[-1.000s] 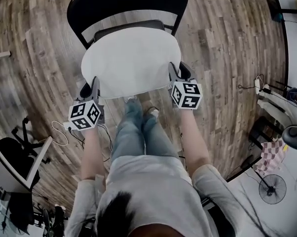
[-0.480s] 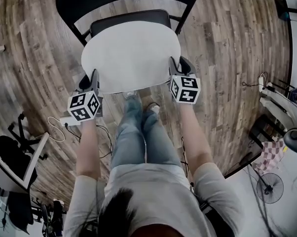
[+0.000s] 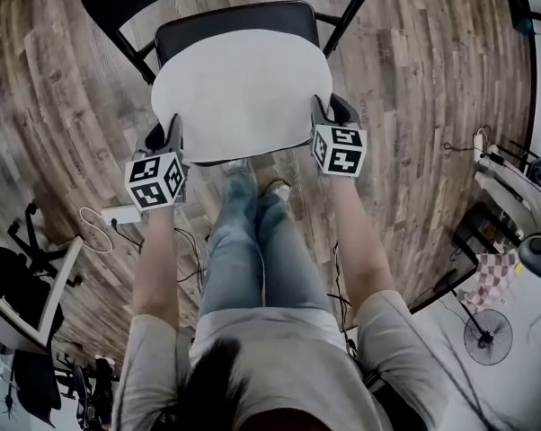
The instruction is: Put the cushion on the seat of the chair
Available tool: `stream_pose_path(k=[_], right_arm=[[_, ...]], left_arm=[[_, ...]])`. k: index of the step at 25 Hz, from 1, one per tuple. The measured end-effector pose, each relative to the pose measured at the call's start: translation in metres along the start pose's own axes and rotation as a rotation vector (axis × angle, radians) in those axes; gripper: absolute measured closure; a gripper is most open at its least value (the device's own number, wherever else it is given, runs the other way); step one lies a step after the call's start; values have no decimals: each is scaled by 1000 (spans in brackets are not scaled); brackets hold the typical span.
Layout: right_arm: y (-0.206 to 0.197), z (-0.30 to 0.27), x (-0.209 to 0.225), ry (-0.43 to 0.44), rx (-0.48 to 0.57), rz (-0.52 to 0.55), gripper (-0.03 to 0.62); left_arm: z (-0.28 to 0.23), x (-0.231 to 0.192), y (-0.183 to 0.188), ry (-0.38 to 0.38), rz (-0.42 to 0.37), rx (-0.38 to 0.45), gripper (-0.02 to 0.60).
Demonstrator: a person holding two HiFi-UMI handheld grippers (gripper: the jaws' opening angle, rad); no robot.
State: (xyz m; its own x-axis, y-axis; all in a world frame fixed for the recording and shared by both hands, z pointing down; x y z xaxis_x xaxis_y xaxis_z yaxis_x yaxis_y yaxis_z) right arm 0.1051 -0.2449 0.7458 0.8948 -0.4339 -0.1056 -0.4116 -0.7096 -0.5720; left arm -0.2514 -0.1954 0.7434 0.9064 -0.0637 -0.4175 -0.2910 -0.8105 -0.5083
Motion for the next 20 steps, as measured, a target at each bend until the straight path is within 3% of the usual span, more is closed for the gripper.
stream_pose_path(k=[13,20], right_arm=[[-13,-31,1,4,-48,72,473],[-20,-40,5,6,-72,59,473]], left_arm=[[-28,-11,-18,12,-8,-58,512],[-39,-17,-20,-1,14,-95,508]])
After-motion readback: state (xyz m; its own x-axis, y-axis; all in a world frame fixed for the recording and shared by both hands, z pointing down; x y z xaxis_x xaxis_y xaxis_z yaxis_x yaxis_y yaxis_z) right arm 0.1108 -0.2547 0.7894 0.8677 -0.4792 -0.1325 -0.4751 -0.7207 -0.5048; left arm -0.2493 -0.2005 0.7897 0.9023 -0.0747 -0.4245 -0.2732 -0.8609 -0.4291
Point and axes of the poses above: the fingertips, and each gripper's own axes: z backward along the fingers, x to its right, y out of its top, the point moved 6 cm from there along z, backward along the fingers, and after that the axes turned 13 degrees about z, right-handed, at the moved point
